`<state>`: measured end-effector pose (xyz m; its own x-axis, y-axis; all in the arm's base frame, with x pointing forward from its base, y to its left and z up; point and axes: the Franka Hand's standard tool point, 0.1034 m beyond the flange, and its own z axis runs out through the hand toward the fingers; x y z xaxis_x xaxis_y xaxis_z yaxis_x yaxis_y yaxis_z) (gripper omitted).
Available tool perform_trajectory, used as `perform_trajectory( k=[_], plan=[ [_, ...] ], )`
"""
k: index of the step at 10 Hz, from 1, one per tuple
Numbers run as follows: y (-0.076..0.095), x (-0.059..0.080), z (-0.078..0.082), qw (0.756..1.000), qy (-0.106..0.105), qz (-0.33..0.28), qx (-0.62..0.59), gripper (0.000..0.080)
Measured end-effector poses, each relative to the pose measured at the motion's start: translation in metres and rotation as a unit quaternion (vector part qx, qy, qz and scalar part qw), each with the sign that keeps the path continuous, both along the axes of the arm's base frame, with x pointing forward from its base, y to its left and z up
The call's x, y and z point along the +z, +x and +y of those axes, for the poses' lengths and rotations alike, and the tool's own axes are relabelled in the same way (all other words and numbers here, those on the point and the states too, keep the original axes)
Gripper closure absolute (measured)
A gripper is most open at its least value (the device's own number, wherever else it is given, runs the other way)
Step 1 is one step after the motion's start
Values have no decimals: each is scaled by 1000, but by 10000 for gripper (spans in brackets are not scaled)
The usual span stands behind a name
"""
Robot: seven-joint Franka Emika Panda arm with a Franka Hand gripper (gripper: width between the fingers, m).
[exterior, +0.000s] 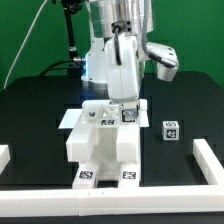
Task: Assemble chair
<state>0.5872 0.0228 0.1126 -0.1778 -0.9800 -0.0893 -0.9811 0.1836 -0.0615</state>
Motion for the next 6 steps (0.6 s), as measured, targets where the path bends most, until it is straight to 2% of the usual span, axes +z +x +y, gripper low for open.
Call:
perform_trajectory(
  k=[2, 3, 4, 5, 6],
  plan=[
    [1, 1, 2, 998, 5, 2, -59, 514],
    [1, 0, 2, 999, 4, 2, -51, 514],
    [1, 0, 3, 999, 4, 2, -51, 446],
    [1, 0, 3, 999, 4, 2, -50, 271],
    [1, 0, 3, 999, 4, 2, -49, 271]
  ],
)
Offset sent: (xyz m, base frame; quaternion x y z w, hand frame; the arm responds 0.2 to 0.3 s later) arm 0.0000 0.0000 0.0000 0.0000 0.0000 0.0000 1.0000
